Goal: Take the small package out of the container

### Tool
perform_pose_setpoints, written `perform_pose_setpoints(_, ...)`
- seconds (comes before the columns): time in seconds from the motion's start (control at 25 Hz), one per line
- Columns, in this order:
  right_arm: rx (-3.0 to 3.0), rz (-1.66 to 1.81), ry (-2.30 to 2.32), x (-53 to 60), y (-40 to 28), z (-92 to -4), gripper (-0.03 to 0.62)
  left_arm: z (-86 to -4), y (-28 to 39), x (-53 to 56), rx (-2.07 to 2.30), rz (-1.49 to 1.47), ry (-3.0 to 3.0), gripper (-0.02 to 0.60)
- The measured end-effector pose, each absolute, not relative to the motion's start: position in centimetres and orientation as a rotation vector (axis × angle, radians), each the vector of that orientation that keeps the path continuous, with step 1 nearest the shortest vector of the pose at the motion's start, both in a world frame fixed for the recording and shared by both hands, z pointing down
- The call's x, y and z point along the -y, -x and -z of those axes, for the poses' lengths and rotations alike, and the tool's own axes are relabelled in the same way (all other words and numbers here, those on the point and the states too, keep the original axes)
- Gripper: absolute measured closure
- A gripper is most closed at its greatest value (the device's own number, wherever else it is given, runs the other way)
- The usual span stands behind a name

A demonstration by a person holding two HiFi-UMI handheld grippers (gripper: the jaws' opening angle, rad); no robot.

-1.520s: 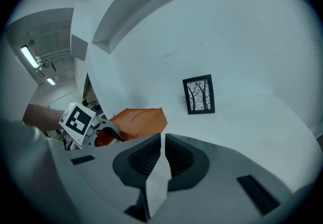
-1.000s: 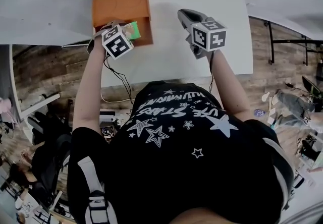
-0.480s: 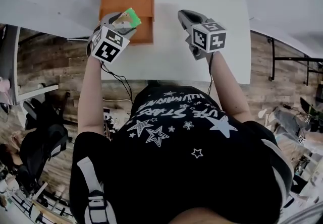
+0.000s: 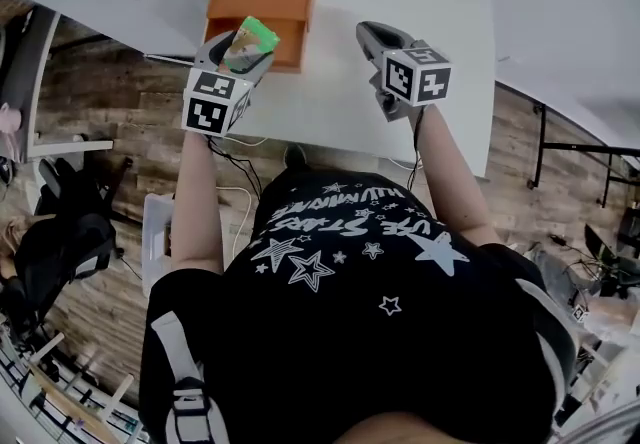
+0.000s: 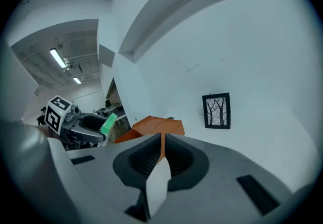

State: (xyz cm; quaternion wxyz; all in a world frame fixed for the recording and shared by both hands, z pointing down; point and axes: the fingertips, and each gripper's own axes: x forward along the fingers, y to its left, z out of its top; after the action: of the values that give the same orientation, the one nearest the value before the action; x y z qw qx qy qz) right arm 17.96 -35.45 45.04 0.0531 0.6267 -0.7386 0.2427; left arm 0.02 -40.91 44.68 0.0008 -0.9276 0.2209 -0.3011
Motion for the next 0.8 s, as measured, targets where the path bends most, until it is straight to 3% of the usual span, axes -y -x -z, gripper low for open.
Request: perform_pose_setpoints(0.8, 2.339, -0.77, -1.704, 23.5, -14.0, -46.7, 0.537, -44.1, 6.2, 26.8, -1.132, 0.72, 3.074, 0.23)
